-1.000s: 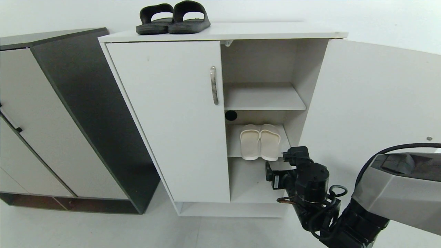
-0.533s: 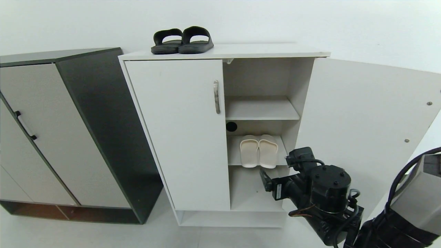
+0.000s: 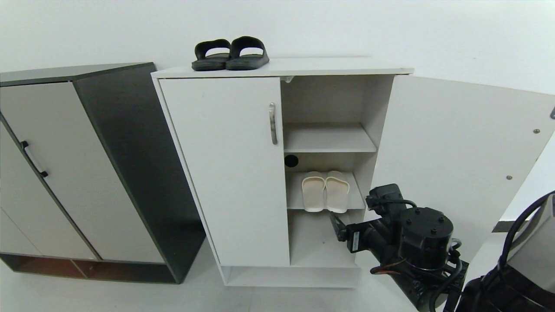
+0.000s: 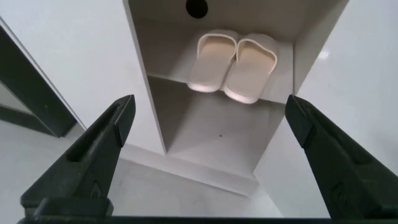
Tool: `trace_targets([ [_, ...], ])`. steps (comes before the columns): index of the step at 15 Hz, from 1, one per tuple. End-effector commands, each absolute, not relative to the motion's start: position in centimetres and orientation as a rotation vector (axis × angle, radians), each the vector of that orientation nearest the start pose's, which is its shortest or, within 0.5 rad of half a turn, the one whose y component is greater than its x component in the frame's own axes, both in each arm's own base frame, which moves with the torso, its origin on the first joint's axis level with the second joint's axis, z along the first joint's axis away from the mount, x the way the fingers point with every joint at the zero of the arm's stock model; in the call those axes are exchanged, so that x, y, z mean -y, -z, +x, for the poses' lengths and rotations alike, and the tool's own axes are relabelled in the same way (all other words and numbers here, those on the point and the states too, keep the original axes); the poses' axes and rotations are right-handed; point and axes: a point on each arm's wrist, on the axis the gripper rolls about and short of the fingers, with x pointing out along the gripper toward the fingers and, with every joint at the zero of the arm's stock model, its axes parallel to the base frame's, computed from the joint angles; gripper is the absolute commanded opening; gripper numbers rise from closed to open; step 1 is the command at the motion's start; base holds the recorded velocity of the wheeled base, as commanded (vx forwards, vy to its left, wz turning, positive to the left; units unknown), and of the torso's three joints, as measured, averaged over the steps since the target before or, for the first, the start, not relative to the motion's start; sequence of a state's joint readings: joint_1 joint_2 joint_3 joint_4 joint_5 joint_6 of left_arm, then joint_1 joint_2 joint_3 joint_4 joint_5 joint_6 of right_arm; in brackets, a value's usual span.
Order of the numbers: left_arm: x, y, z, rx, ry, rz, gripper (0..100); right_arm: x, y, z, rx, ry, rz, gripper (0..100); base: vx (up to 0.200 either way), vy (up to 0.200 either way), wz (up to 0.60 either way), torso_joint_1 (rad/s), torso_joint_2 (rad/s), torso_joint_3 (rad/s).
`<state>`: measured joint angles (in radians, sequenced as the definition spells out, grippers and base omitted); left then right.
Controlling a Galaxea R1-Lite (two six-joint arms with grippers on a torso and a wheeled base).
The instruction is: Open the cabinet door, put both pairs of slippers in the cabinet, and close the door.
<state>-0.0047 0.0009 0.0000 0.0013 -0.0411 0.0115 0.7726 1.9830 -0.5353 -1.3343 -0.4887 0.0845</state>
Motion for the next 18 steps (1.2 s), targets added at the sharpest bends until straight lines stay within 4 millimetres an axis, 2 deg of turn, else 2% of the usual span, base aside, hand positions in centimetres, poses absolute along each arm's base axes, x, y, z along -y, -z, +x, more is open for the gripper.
trace_targets([
  [1,0.08,-7.54,-2.27,-0.003,0.046,0.011,0,-21.28,-9.72,23.32,-0.110,-0.279,0.012,100,0.000,0.200,0.00,-0.002,0.00,0.002],
  [17,0.08,-7.54,-2.27,-0.003,0.044,0.009,0,-20.88,-9.22,23.00,-0.130,-0.292,-0.004,100,0.000,0.200,0.00,0.002,0.00,0.004],
  [18,0.08,-7.54,-2.27,-0.003,0.044,0.009,0,-20.88,-9.22,23.00,-0.130,-0.292,-0.004,100,0.000,0.000,0.00,0.000,0.00,0.000],
])
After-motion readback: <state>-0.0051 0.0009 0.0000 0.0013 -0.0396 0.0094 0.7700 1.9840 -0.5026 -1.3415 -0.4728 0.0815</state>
